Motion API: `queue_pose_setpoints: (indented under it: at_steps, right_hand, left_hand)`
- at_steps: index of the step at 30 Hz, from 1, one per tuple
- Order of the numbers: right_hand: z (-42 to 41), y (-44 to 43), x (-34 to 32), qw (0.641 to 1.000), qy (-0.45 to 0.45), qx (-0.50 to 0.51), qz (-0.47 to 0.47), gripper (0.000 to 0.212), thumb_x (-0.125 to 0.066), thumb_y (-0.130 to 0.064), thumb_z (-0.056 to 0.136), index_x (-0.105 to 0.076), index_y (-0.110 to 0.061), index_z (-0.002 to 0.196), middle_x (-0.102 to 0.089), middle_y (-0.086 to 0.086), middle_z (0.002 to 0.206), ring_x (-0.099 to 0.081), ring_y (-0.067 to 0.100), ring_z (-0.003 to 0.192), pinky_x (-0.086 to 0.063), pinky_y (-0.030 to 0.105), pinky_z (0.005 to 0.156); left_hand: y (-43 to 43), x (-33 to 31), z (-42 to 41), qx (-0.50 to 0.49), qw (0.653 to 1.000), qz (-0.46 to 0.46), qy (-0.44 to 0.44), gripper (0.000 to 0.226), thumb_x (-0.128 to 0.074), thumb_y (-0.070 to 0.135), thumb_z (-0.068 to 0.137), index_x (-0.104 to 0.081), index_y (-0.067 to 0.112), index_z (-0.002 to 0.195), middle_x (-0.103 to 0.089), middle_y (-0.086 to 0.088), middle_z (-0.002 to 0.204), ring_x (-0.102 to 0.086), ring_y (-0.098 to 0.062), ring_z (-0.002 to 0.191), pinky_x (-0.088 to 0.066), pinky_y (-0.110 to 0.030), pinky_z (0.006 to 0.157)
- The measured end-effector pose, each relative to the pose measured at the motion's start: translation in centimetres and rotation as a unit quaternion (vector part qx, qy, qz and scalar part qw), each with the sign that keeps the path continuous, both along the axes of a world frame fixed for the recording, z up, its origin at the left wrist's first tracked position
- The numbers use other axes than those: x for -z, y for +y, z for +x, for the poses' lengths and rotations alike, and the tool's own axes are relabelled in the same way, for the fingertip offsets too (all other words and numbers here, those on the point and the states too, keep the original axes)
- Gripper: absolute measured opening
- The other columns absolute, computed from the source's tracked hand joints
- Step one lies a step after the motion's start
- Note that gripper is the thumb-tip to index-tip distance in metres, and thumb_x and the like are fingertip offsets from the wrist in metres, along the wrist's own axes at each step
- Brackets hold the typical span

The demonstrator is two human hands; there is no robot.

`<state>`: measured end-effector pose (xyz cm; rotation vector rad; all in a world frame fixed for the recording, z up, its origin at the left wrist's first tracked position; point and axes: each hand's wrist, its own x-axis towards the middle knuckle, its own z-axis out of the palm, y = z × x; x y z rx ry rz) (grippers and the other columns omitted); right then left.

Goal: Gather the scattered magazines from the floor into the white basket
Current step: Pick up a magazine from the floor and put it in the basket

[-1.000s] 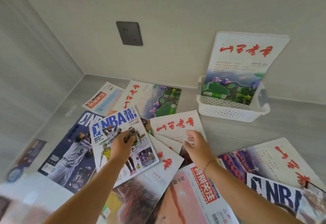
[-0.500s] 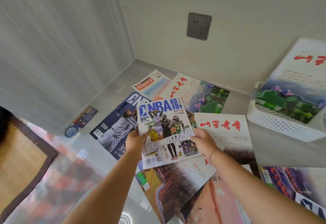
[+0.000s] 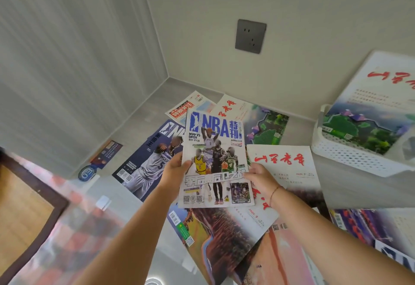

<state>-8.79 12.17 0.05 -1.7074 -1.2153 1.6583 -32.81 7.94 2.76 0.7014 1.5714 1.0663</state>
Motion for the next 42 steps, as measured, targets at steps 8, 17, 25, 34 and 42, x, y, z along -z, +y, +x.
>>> queue_pose_setpoints:
  at_steps: [8,17,25,34,42]
  right_hand:
    - [2.3,1.1,-1.2,0.991,0.111,0.069,-0.003,0.025,-0.057,-0.003,0.088,-0.055,-0.013,0.11,-0.066,0.004,0.1,-0.065,0.017,0.087,-0.051,0.026,0.066]
    - [11.4,3.2,-5.9,0.975,0.056,0.168,0.13,0.015,-0.062,0.007,0.081,-0.063,-0.008,0.083,-0.069,0.005,0.08,-0.07,0.005,0.061,-0.056,0.017,0.055]
    - [25.4,6.2,-13.3,0.939,-0.02,0.26,0.225,0.015,-0.069,-0.004,0.078,-0.065,-0.018,0.082,-0.072,-0.003,0.082,-0.071,0.009,0.071,-0.058,0.021,0.063]
    - [35.7,9.3,-15.1,0.907,-0.073,0.333,0.246,0.02,-0.07,-0.005,0.078,-0.064,-0.024,0.076,-0.07,-0.003,0.081,-0.069,0.022,0.082,-0.056,0.036,0.081]
    - [37.9,11.4,-10.3,0.902,-0.11,0.363,0.204,0.014,-0.069,-0.007,0.079,-0.066,-0.02,0.079,-0.072,0.007,0.09,-0.069,0.028,0.087,-0.056,0.045,0.085]
  left_hand:
    - [1.8,-4.3,0.9,0.117,0.99,0.069,-0.04,0.028,-0.05,0.009,0.093,-0.066,0.028,0.107,-0.074,-0.009,0.096,-0.071,-0.025,0.077,-0.06,-0.037,0.063]
    - [7.7,-5.9,7.0,0.141,0.985,0.096,0.022,0.023,-0.055,0.009,0.091,-0.07,0.012,0.108,-0.075,-0.004,0.096,-0.069,-0.015,0.078,-0.055,-0.028,0.068]
    - [17.3,-10.1,21.4,0.188,0.971,0.145,0.026,0.019,-0.062,0.003,0.084,-0.072,0.008,0.1,-0.073,-0.011,0.101,-0.069,-0.021,0.081,-0.059,-0.027,0.071]
    - [22.8,-11.7,34.0,0.201,0.958,0.19,0.071,0.022,-0.068,0.005,0.079,-0.072,0.005,0.101,-0.07,-0.003,0.089,-0.065,-0.019,0.079,-0.057,-0.028,0.073]
    - [25.3,-6.1,37.3,0.154,0.977,0.118,0.087,0.019,-0.07,0.005,0.078,-0.074,0.009,0.096,-0.074,-0.009,0.092,-0.071,-0.026,0.085,-0.057,-0.039,0.083]
